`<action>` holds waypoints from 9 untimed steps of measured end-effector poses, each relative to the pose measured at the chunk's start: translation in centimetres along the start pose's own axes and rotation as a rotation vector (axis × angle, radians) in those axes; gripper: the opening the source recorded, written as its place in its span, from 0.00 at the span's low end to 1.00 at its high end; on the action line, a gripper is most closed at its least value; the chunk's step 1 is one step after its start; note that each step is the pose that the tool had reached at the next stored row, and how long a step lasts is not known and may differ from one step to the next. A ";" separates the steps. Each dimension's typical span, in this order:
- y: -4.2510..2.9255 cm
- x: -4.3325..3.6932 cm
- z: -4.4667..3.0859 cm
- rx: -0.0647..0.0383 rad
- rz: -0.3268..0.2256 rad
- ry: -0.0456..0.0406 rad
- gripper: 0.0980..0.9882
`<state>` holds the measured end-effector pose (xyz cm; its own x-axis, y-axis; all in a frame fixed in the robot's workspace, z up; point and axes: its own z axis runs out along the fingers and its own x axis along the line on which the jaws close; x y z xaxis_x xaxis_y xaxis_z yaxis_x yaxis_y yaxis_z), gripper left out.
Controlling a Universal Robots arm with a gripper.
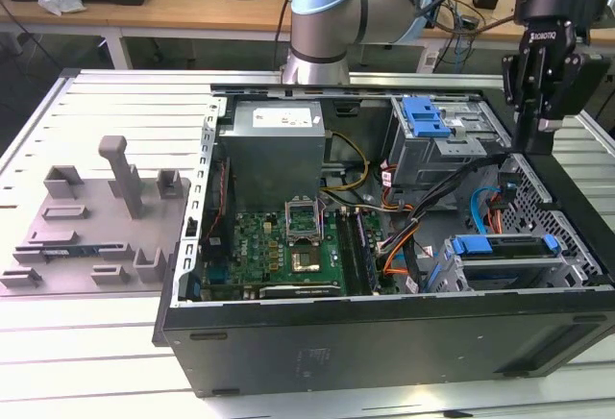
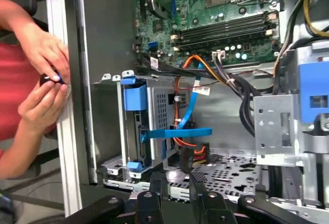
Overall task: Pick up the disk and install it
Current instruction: 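Insert the first disk wire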
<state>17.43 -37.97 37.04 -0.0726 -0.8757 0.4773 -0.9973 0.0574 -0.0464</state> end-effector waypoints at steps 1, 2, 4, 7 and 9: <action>0.00 -0.04 0.06 -0.001 0.003 0.0051 0.29; 0.01 -0.11 0.18 -0.004 0.009 0.0096 0.29; 0.06 -0.35 0.51 -0.011 0.021 0.0122 0.29; 0.16 -1.15 1.33 -0.029 0.056 0.0212 0.29; 0.31 -2.99 2.30 -0.040 0.091 0.0948 0.29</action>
<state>17.37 -36.44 33.57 -0.1622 -0.8169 0.5536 -0.9860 0.1558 -0.0590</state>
